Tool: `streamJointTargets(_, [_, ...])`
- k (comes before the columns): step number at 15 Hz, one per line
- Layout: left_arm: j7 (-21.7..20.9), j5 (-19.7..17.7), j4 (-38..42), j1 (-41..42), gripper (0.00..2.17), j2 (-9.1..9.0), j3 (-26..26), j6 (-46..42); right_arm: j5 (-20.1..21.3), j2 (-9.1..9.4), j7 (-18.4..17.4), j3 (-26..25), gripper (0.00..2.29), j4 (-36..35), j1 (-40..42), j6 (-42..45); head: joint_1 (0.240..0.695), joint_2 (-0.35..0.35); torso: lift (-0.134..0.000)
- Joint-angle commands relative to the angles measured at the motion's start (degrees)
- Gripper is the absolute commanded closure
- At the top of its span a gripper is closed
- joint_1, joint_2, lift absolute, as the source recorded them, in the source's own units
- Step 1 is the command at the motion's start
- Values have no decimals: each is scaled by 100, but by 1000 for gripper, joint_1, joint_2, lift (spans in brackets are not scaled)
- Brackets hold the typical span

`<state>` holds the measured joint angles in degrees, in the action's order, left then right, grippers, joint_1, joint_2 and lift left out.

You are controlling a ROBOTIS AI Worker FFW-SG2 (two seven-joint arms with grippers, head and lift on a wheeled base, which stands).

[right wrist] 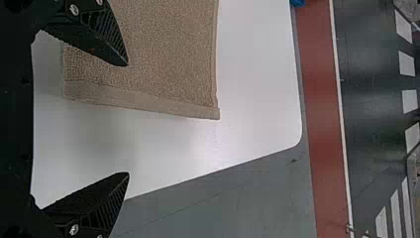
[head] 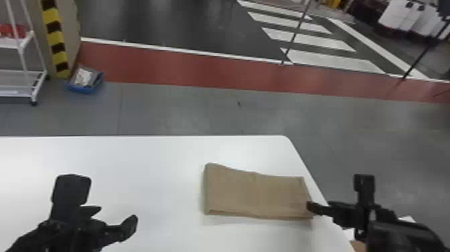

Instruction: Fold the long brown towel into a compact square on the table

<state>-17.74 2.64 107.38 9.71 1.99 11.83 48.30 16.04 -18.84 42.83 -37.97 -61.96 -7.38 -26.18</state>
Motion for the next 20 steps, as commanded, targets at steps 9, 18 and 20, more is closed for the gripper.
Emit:
streamJointTargets(9, [-55, -9, -24, 14, 144, 21, -75, -70, 136, -41, -416, 554, 289, 887, -273, 758, 695, -350, 0])
streamJointTargets(18, [-116, -18, -33, 49, 144, 21, -163, -158, 163, -50, -495, 607, 1116, 1054, -317, 1022, 695, -350, 0])
streamJointTargets(20, [-116, -18, -24, 49, 144, 21, -172, -158, 13, -41, -345, 378, 1234, 940, -317, 1004, 695, -350, 0])
